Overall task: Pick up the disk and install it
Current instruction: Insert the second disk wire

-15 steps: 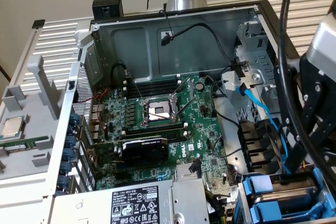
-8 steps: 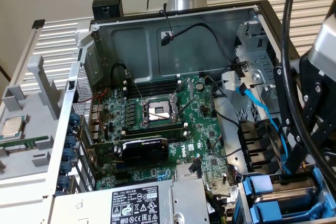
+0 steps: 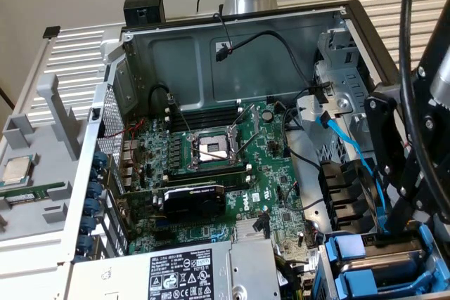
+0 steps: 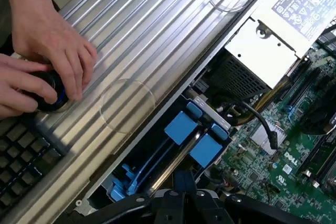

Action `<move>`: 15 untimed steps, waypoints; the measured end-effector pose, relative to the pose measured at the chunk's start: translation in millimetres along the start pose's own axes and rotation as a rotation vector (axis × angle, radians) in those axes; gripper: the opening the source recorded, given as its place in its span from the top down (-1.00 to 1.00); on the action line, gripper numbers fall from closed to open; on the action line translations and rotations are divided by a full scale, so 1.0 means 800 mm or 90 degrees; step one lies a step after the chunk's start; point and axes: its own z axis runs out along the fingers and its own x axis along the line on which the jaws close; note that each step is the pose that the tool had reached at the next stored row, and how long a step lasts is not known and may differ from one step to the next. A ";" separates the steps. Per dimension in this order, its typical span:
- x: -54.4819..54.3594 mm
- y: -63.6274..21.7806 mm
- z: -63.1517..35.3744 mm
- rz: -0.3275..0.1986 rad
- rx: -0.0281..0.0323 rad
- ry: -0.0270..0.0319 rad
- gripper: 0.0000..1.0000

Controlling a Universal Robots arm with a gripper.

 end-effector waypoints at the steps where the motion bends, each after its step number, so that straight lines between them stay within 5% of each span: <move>1: 0.000 0.000 0.000 -0.011 -0.0007 0.0016 0.79; 8: 0.000 0.000 0.000 -0.087 -0.0055 0.0132 0.79; 15: -0.006 -0.005 0.000 -0.129 -0.0081 0.0193 0.79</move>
